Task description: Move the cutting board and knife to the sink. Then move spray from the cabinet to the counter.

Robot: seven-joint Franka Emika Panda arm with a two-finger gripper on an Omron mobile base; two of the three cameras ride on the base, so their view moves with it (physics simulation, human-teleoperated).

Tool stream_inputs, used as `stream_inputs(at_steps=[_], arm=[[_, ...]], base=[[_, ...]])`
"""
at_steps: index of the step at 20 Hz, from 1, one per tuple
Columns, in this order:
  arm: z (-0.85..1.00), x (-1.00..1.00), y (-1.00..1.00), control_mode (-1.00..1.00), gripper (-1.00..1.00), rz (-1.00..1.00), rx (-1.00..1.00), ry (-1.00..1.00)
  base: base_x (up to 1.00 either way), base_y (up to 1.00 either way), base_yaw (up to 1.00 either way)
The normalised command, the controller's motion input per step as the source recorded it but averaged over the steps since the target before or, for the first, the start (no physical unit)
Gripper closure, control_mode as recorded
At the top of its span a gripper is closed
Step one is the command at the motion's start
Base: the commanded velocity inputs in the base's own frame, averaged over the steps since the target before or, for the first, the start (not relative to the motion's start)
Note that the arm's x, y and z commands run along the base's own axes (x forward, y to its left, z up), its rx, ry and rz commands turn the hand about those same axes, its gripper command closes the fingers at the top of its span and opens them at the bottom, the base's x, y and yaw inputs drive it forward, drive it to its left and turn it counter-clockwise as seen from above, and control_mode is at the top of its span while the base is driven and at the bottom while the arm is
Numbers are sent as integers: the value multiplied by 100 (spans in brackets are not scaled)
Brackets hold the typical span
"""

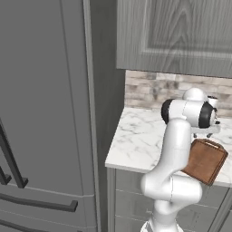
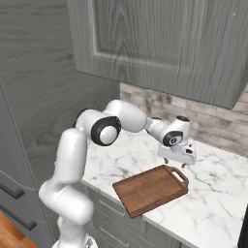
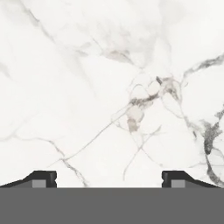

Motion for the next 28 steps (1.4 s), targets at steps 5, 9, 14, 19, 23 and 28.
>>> stream_inputs(at_steps=[5,9,14,19,23,28], arm=[[-42,-87,0,-100,-100,0,0,0],[-30,-79,0,-100,-100,0,0,-1],[-10,-38,0,-100,-100,0,0,-6],[24,1,0,-100,-100,0,0,-5],[58,-2,-1,-100,-100,0,2,-13],[35,-66,0,-100,-100,0,7,-18]], base=[[0,0,0],[0,0,0],[0,0,0],[0,0,0],[0,0,0],[0,0,0]])
